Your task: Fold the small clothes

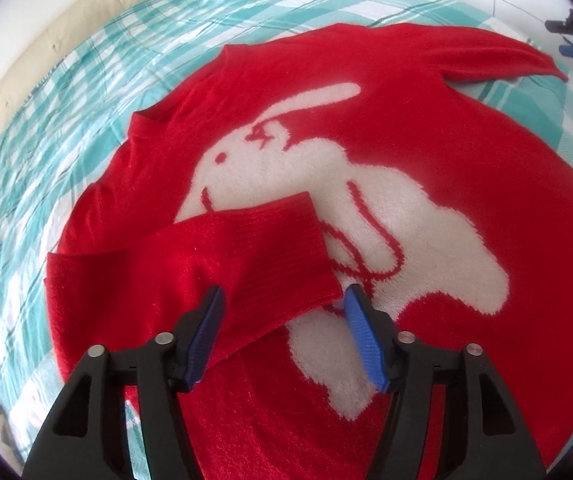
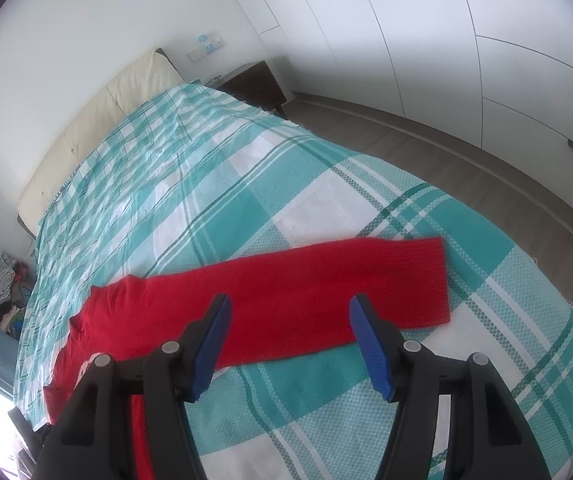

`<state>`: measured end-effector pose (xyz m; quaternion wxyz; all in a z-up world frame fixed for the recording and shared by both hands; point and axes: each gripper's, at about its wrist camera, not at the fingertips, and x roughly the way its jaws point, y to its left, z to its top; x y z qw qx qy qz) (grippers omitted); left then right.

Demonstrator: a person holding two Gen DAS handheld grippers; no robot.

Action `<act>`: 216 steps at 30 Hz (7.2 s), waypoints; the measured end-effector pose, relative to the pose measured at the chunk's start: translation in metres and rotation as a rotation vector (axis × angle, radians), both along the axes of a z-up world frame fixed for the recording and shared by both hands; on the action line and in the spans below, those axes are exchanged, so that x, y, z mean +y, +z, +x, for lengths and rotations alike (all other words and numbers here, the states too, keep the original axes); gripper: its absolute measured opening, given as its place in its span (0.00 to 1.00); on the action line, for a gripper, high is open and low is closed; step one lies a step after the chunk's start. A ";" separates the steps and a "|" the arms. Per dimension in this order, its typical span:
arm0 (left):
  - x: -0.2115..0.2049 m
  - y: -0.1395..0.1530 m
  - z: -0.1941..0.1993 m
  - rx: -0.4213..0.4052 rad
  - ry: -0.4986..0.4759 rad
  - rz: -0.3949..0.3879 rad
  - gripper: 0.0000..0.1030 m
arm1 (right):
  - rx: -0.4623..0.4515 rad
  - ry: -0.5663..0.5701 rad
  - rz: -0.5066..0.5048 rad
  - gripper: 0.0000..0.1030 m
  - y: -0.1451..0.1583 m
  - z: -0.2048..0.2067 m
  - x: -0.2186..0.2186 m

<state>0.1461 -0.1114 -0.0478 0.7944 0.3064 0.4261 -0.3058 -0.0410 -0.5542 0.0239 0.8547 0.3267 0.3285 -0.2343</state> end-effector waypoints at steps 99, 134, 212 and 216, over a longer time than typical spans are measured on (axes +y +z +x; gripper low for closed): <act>0.386 0.021 0.004 -0.054 1.506 -0.420 0.74 | 0.037 0.076 -0.056 0.62 -0.004 0.019 0.023; 0.386 0.026 -0.002 -0.078 1.545 -0.435 0.75 | 0.031 0.071 -0.060 0.62 -0.005 0.017 0.024; 0.382 0.027 0.000 -0.081 1.533 -0.430 0.80 | 0.031 0.072 -0.059 0.62 -0.005 0.017 0.024; 0.382 0.027 0.000 -0.081 1.533 -0.431 0.80 | 0.032 0.073 -0.059 0.62 -0.005 0.017 0.025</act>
